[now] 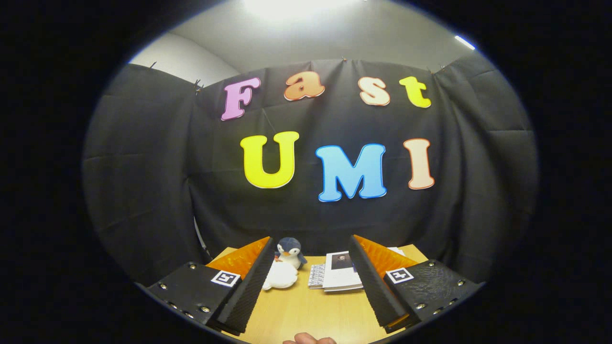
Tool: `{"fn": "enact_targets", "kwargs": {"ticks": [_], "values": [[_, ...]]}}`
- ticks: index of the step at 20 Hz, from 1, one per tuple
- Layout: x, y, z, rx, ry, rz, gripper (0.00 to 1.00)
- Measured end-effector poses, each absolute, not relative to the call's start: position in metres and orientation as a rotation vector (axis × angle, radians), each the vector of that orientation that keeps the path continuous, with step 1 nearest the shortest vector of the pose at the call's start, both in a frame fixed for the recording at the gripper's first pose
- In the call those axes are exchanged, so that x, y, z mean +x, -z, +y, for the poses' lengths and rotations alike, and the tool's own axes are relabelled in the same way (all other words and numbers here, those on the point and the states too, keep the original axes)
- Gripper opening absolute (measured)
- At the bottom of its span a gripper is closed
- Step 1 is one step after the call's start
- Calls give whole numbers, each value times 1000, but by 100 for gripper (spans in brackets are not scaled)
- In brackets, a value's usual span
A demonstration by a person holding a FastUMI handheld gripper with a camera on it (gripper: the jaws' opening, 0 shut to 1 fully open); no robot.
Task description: Open the storage box then place both shoes into the box .Put the left shoe in first, then the right shoe, with the right side of both shoes facing outward in a uniform manner.
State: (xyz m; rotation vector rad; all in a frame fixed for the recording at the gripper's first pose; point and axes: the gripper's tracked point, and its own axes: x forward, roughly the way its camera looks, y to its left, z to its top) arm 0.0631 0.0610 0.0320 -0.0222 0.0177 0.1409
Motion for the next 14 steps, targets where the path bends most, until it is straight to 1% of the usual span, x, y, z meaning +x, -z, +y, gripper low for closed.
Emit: {"fn": "enact_targets", "kwargs": {"ticks": [4,7,14], "values": [[34,-42,42,-45,-85,-34,95],[33,-21,36,-31,-111,3,95],[41,-32,10,-28,-147,-19,96]]}}
